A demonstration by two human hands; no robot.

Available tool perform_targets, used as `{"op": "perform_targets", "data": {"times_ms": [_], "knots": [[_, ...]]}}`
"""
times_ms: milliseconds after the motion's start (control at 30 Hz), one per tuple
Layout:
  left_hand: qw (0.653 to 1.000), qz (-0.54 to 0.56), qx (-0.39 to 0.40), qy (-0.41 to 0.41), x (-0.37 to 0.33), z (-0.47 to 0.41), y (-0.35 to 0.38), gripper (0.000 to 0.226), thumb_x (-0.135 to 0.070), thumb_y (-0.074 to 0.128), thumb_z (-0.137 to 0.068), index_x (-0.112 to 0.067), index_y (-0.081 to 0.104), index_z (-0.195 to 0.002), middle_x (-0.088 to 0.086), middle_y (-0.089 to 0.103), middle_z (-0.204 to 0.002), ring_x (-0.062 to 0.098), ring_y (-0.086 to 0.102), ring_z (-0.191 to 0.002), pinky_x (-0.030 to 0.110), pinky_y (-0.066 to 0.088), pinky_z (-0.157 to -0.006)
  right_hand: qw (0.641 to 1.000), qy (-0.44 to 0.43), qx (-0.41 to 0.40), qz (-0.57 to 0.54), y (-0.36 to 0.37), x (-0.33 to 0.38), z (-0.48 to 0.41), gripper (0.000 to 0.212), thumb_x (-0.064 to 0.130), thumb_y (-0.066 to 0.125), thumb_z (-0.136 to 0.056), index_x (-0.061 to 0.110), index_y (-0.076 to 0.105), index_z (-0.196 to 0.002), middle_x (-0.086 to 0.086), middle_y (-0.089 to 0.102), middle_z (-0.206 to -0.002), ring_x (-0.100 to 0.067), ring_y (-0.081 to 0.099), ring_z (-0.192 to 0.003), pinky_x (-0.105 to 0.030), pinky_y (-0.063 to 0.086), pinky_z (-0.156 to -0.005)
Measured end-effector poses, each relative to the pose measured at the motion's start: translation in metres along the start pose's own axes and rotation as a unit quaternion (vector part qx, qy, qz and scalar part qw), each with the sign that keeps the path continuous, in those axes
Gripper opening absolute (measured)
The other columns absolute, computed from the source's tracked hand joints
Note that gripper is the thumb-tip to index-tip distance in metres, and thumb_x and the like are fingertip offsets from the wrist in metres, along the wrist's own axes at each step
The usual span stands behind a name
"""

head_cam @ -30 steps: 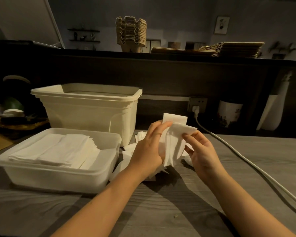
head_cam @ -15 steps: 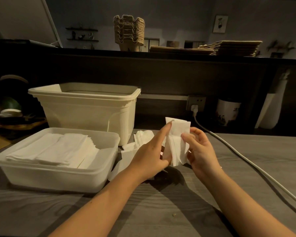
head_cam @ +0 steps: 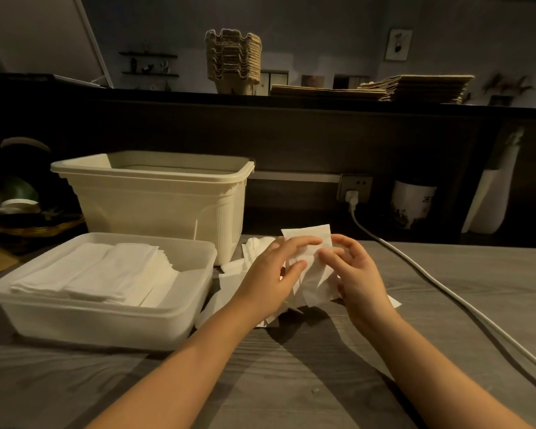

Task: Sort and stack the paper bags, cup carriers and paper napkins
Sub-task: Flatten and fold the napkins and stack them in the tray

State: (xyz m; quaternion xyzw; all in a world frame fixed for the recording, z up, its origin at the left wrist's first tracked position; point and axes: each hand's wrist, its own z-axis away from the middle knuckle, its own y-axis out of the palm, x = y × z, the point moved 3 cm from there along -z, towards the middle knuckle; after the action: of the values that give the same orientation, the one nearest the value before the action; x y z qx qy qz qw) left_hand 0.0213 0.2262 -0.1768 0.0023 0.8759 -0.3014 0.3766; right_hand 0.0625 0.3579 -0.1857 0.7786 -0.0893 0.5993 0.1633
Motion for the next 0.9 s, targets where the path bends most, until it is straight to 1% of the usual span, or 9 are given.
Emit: {"op": "perform_targets", "data": {"times_ms": [100,167,267,333,433,533,700,800,900], "knots": [[0.999,0.029,-0.028,-0.017,0.001,-0.001,-0.002,0.031,-0.017,0.048,-0.096,-0.044,0.047,-0.111,-0.020,0.044,-0.115,-0.012,0.042,-0.096,-0.002,0.040,-0.076,0.999,-0.005,0.010,0.041,0.002,0.002,0.000,0.023,0.019,0.061,-0.088,0.028,0.054,-0.107,0.003,0.068,-0.092,-0.016,0.068,-0.084,-0.032,0.058,-0.065],[0.994,0.064,-0.082,-0.032,0.002,-0.003,-0.010,0.025,-0.014,0.051,-0.095,-0.036,0.053,-0.107,-0.022,0.048,-0.109,-0.011,0.046,-0.091,-0.001,0.041,-0.076,0.984,-0.060,-0.019,0.166,-0.003,0.006,-0.004,0.021,0.018,0.061,-0.088,0.027,0.054,-0.106,0.008,0.064,-0.093,-0.009,0.064,-0.086,-0.029,0.056,-0.074],[0.979,0.082,-0.183,-0.040,0.008,-0.005,-0.027,0.021,-0.009,0.056,-0.092,-0.028,0.057,-0.100,-0.020,0.056,-0.102,-0.017,0.051,-0.076,0.002,0.040,-0.076,0.885,-0.103,-0.074,0.449,-0.020,0.011,-0.014,0.026,0.025,0.055,-0.093,0.023,0.054,-0.119,0.012,0.055,-0.111,-0.008,0.053,-0.101,-0.025,0.045,-0.081],[0.973,0.078,-0.211,-0.045,0.013,-0.005,-0.032,0.019,-0.007,0.056,-0.091,-0.024,0.059,-0.100,-0.020,0.057,-0.099,-0.023,0.050,-0.081,-0.002,0.038,-0.077,0.810,-0.027,-0.059,0.583,-0.034,0.006,-0.020,0.035,0.029,0.049,-0.095,0.023,0.049,-0.130,0.001,0.044,-0.134,-0.020,0.041,-0.122,-0.033,0.040,-0.092],[0.971,0.078,-0.224,-0.043,0.016,-0.004,-0.031,0.020,-0.003,0.055,-0.091,-0.022,0.061,-0.096,-0.020,0.058,-0.095,-0.023,0.050,-0.088,-0.003,0.036,-0.076,0.731,0.094,-0.002,0.676,-0.047,-0.005,-0.021,0.047,0.034,0.044,-0.096,0.021,0.037,-0.140,-0.008,0.034,-0.144,-0.030,0.030,-0.130,-0.039,0.035,-0.100],[0.972,0.066,-0.223,-0.038,0.017,-0.005,-0.031,0.021,-0.004,0.056,-0.091,-0.025,0.060,-0.094,-0.021,0.058,-0.093,-0.019,0.051,-0.089,-0.002,0.037,-0.077,0.719,0.130,0.023,0.683,-0.050,-0.010,-0.022,0.052,0.042,0.046,-0.093,0.020,0.037,-0.140,-0.009,0.038,-0.142,-0.031,0.032,-0.130,-0.041,0.036,-0.100],[0.971,0.067,-0.228,-0.036,0.016,-0.004,-0.033,0.027,-0.004,0.055,-0.091,-0.030,0.058,-0.091,-0.022,0.058,-0.095,-0.019,0.051,-0.090,-0.002,0.037,-0.077,0.741,0.120,0.021,0.660,-0.049,-0.006,-0.025,0.045,0.049,0.041,-0.094,0.028,0.047,-0.134,-0.004,0.038,-0.141,-0.028,0.031,-0.130,-0.040,0.036,-0.100],[0.969,0.076,-0.233,-0.041,0.018,-0.005,-0.035,0.029,-0.004,0.054,-0.092,-0.033,0.056,-0.090,-0.024,0.057,-0.095,-0.019,0.051,-0.092,-0.002,0.038,-0.077,0.744,0.121,0.010,0.657,-0.060,-0.006,-0.030,0.036,0.045,0.041,-0.094,0.025,0.060,-0.118,-0.005,0.053,-0.126,-0.026,0.046,-0.118,-0.039,0.040,-0.096],[0.970,0.071,-0.229,-0.039,0.018,-0.005,-0.035,0.028,-0.004,0.053,-0.092,-0.032,0.057,-0.091,-0.023,0.058,-0.096,-0.016,0.052,-0.093,-0.002,0.039,-0.078,0.704,0.139,0.050,0.695,-0.066,-0.009,-0.032,0.033,0.039,0.050,-0.089,0.020,0.062,-0.114,-0.004,0.059,-0.113,-0.023,0.054,-0.102,-0.035,0.048,-0.085]]}}
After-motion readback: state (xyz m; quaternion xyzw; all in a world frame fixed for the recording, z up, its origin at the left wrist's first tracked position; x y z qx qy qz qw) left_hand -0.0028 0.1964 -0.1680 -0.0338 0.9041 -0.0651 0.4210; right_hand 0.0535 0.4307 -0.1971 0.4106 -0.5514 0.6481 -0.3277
